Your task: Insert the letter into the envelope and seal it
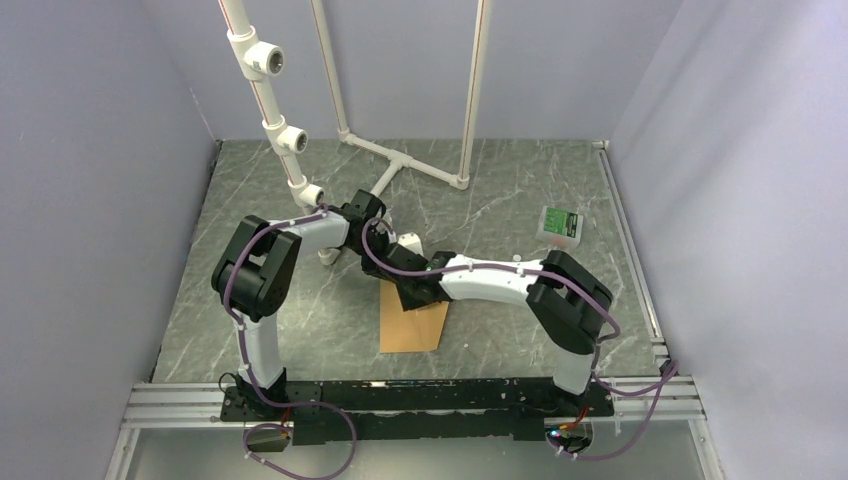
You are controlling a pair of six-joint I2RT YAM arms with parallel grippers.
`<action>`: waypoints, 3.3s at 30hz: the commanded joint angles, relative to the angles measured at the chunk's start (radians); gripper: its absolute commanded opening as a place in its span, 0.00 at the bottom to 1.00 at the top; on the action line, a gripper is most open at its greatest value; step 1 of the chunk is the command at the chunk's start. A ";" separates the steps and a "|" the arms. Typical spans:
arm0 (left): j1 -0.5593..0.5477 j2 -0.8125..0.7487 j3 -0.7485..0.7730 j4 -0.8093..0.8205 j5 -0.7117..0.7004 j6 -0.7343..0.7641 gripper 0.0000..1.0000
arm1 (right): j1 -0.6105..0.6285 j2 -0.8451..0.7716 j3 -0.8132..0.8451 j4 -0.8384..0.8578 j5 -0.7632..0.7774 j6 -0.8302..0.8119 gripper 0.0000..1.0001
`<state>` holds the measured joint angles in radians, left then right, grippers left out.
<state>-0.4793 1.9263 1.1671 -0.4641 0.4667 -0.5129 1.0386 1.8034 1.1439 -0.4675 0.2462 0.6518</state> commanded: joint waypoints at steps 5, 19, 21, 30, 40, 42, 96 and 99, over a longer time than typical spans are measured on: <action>-0.022 0.065 -0.050 -0.108 -0.089 0.040 0.02 | -0.077 0.061 0.104 -0.089 0.097 -0.066 0.00; -0.081 0.031 0.046 -0.152 -0.115 0.108 0.04 | -0.276 -0.338 -0.172 0.114 -0.175 0.013 0.00; -0.099 0.022 0.078 -0.169 -0.136 0.115 0.05 | -0.328 -0.381 -0.226 0.126 -0.208 0.045 0.00; -0.213 -0.067 0.146 -0.176 -0.326 0.107 0.30 | -0.534 -0.540 -0.462 0.243 -0.360 0.183 0.00; -0.297 -0.231 0.102 -0.110 -0.462 0.098 0.44 | -0.845 -0.472 -0.621 0.534 -0.660 0.244 0.00; -0.313 -0.264 0.067 -0.095 -0.464 0.095 0.45 | -0.899 -0.447 -0.627 0.571 -0.706 0.249 0.02; -0.370 -0.421 -0.354 0.027 -0.476 -0.057 0.11 | -0.724 -0.615 -0.771 0.447 -0.644 0.208 0.14; -0.370 -0.389 -0.349 0.017 -0.476 -0.061 0.09 | -0.675 -0.538 -0.749 0.529 -0.674 0.214 0.15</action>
<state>-0.8459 1.5047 0.8215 -0.4622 -0.0212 -0.5476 0.3157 1.1961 0.3595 -0.0910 -0.4049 0.8433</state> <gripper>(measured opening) 0.106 0.148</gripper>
